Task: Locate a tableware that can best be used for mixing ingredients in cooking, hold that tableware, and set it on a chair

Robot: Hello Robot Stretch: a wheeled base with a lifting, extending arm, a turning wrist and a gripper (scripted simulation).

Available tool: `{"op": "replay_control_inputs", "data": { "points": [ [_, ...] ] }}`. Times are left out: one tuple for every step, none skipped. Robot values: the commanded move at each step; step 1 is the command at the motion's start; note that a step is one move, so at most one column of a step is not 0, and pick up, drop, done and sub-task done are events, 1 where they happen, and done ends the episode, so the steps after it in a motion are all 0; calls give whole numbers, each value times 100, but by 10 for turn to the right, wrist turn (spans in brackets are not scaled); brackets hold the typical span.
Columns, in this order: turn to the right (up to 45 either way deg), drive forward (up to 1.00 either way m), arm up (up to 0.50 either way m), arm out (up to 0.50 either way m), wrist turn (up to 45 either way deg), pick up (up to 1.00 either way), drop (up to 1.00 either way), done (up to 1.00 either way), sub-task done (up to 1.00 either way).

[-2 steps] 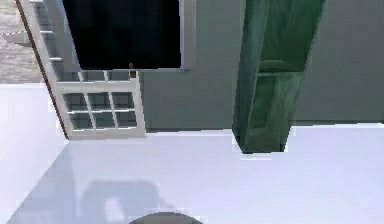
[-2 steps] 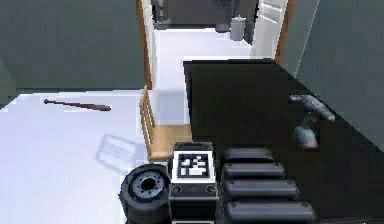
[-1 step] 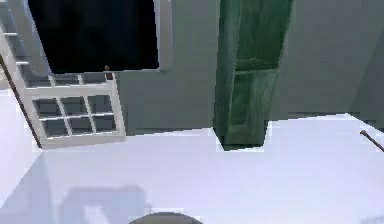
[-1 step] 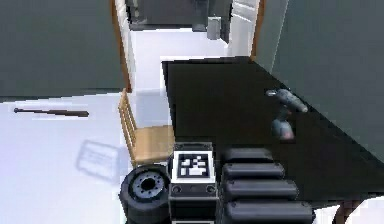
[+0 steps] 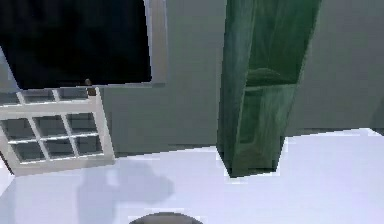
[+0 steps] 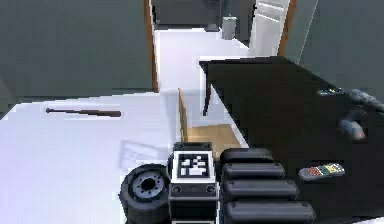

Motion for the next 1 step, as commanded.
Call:
{"op": "replay_control_inputs", "data": {
  "points": [
    [450,0,0,0,0,0,0,0,0]
  ]
}}
